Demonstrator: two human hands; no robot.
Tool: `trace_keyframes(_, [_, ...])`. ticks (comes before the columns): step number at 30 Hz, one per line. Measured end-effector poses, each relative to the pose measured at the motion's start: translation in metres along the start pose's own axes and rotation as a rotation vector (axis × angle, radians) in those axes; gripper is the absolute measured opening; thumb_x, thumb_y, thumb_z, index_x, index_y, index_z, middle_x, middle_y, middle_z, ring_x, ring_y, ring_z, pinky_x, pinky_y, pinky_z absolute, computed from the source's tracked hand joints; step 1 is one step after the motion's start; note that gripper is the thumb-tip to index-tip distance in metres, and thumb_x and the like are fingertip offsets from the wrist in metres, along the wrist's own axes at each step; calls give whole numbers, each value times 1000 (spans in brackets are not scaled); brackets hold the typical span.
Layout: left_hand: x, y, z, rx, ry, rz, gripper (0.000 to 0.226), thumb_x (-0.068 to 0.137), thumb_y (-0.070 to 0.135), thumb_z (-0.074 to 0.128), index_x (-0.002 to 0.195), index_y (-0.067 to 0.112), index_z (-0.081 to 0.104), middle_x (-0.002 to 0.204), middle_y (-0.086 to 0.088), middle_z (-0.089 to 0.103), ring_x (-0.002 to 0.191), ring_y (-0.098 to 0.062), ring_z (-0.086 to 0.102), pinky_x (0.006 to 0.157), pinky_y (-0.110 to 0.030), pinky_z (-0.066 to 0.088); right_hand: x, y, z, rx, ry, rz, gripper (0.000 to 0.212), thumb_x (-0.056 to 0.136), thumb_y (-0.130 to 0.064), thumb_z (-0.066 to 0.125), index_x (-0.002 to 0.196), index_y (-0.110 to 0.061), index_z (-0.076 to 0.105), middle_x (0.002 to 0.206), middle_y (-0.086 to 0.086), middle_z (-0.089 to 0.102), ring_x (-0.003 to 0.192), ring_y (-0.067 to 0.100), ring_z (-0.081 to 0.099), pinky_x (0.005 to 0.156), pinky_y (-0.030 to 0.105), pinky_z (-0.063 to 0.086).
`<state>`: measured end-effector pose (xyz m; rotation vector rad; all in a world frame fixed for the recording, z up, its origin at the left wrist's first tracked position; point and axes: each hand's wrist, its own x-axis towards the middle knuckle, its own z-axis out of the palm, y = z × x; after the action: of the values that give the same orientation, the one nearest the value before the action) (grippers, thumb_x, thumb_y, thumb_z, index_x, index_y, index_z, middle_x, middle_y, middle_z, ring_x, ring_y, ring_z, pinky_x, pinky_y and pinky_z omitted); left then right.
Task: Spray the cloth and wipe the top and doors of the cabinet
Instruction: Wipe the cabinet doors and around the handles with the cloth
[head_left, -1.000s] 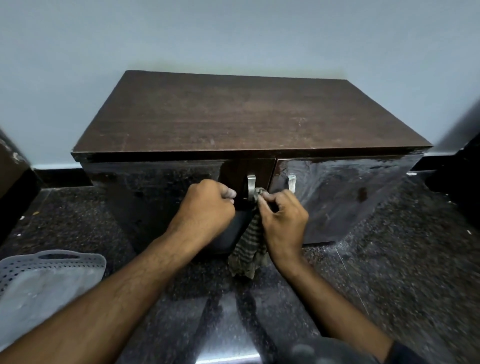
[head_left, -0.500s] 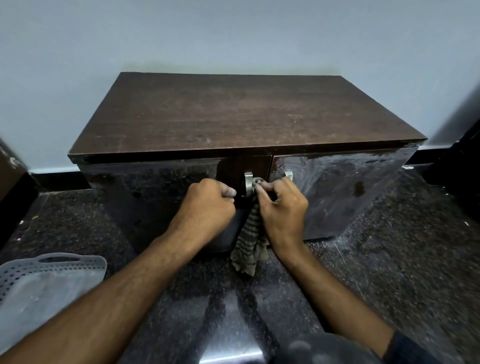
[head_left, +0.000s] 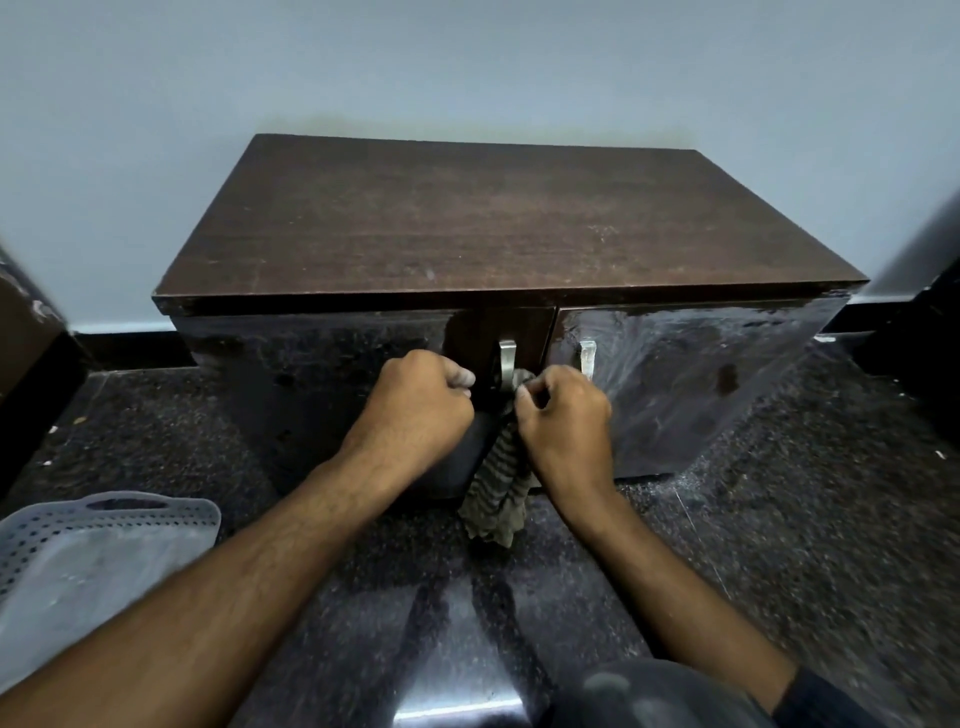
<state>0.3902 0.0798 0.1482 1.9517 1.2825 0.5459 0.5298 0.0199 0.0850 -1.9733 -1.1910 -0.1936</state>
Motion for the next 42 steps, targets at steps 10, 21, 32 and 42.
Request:
trace_keyframes(10, [0, -2, -4, 22, -1, 1, 35, 84, 8, 54, 109, 21, 74, 105, 5, 75, 103, -8, 65, 82, -17, 43, -22, -11, 6, 21, 258, -443, 27, 89, -10, 68, 66, -4, 56, 66, 9, 50, 57, 24, 49, 52, 36, 41])
trace_keyframes(21, [-2, -4, -12, 52, 30, 5, 30, 84, 11, 57, 102, 24, 76, 92, 6, 76, 87, -5, 68, 67, -13, 44, 1, -27, 26, -289, 395, -683, 18, 88, -8, 69, 70, -10, 63, 77, 9, 65, 68, 28, 51, 59, 40, 34])
trace_keyframes(32, [-3, -4, -13, 2, 41, 72, 29, 86, 12, 59, 108, 22, 75, 100, 8, 75, 88, 4, 63, 66, -5, 36, -2, -24, 30, -290, 506, -670, 22, 86, -9, 71, 67, -13, 61, 64, 3, 55, 79, 23, 58, 74, 40, 37])
trace_keyframes(42, [-5, -5, -15, 7, 59, 74, 28, 90, 13, 61, 113, 21, 73, 108, 6, 74, 102, -5, 64, 71, -5, 35, -1, -19, 30, -276, 534, -691, 2, 84, -9, 75, 82, -9, 75, 71, 0, 65, 99, 21, 61, 84, 39, 31])
